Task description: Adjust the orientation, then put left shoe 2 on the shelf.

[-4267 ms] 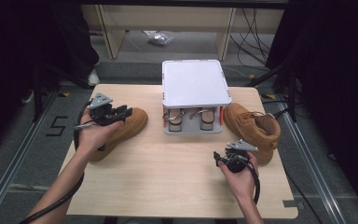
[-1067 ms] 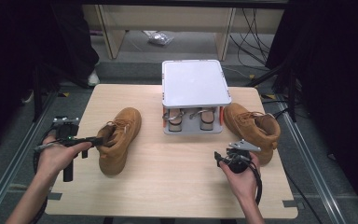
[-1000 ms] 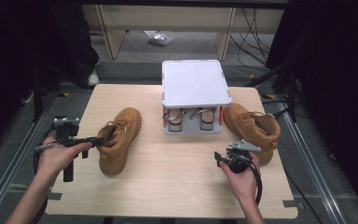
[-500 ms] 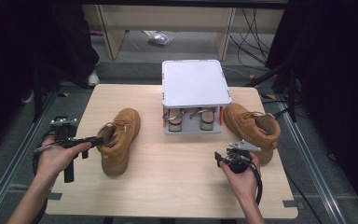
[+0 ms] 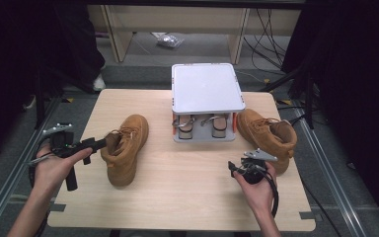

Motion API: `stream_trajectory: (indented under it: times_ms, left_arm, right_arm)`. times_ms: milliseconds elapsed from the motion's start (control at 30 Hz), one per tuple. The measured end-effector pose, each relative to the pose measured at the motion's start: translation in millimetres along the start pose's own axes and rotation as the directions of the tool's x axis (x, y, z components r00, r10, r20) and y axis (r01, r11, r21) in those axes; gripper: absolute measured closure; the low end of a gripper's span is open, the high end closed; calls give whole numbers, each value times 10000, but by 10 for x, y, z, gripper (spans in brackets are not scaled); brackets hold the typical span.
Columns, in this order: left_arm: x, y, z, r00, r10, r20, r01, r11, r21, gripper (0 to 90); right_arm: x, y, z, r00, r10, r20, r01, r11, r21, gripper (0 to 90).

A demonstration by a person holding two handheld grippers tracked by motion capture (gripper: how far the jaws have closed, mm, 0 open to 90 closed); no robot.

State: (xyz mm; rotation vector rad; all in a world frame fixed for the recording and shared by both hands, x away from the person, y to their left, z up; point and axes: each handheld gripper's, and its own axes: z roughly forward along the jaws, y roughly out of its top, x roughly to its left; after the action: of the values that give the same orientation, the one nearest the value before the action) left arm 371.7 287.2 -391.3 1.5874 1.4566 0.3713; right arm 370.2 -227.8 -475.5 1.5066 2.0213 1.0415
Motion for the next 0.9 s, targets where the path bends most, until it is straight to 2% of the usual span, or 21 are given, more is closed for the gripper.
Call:
stream_trajectory:
  times_ms: [200, 233, 433, 467, 533, 567, 700, 733, 867, 900]
  left_arm:
    - [28, -26, 18, 9999, -12, -116, 11, 10000, -75, 471]
    - [19, -25, 24, 9999, 108, -118, -109, 9999, -48, 471]
    - [-48, 12, 117, 9986, 406, -337, -400, 9990, 194, 475]
    - [-59, 29, 152, 9971, 596, -481, -575, 9973, 447, 479]
    - [-66, 36, 171, 9973, 525, -520, -499, 9975, 494, 483]
    - [-64, 43, 190, 9971, 533, -535, -502, 9970, 593, 484]
    - [-37, 46, 230, 9954, 719, -626, -645, 9915, 1131, 487]
    - [-41, 47, 243, 9957, 685, -627, -604, 9906, 1226, 489]
    - [-66, 57, 266, 9951, 703, -699, -590, 9866, 1519, 500]
    - [-67, 69, 264, 9935, 873, -730, -734, 9818, 1750, 500]
  right_arm:
    - [-3, -2, -11, 10000, 35, -12, -35, 10000, 0, 468]
    - [-3, -3, -21, 9999, 15, 139, -16, 10000, 42, 468]
    - [-40, -21, -24, 10000, 47, 69, -47, 10000, 6, 468]
    - [-43, -23, -31, 10000, 92, 37, -92, 9999, -95, 468]
    - [-43, -20, -41, 9999, 103, 73, -103, 9999, -26, 467]
    - [-41, -12, -68, 9997, 72, 238, -72, 10000, -20, 468]
    - [-47, -6, -63, 9999, 154, 78, -152, 9997, -198, 467]
    - [-44, 4, -74, 9997, 146, 216, -144, 9999, -93, 466]
    - [-49, 13, -73, 9996, 59, 292, -58, 10000, -42, 467]
    - [-49, 16, -67, 9998, 58, 214, -57, 10000, -32, 466]
